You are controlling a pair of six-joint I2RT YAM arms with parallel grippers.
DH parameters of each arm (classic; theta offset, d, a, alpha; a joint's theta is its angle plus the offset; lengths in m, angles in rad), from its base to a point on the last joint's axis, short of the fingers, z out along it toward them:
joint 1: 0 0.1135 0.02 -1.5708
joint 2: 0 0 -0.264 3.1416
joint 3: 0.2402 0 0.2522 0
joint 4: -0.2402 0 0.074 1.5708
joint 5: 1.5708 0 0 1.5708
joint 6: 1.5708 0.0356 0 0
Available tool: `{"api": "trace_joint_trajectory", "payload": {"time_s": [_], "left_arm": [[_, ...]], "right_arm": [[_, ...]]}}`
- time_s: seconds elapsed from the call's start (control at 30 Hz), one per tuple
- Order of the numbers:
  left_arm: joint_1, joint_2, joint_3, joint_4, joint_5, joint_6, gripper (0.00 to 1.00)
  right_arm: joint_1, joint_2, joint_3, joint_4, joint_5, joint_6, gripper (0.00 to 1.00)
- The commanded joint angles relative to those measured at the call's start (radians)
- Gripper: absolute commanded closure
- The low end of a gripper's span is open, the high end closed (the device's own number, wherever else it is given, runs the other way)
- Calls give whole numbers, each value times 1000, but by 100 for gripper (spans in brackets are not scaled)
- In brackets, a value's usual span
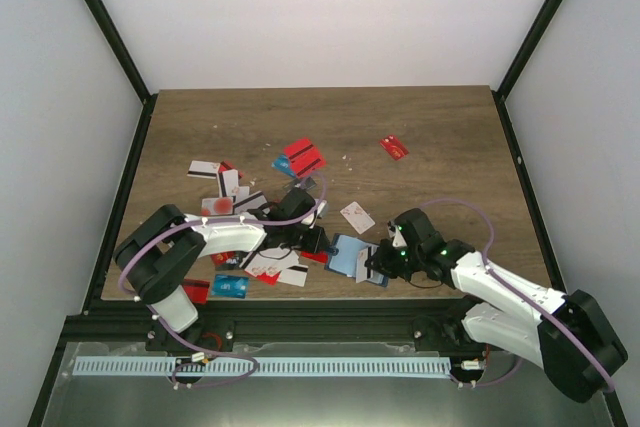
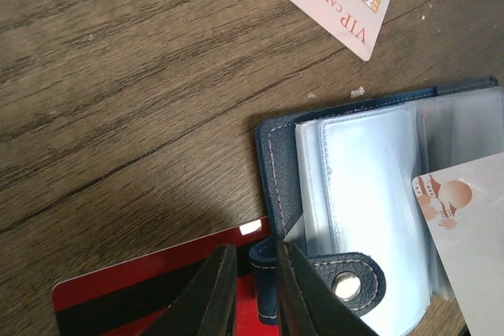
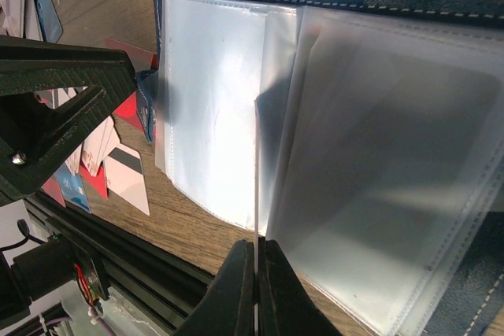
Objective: Put the credit cards into the card holder
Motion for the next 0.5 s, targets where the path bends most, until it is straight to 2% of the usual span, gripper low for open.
{"api": "trace_joint_trajectory", "payload": {"time_s": [0.0, 0.47], "left_arm": [[2, 17, 15, 25, -3, 14, 84], [0, 26, 1, 36, 6, 3, 86]], "right_arm": [[-11, -2, -8, 0, -3, -6, 99], [-19, -15, -54, 35, -13, 41, 99]]}}
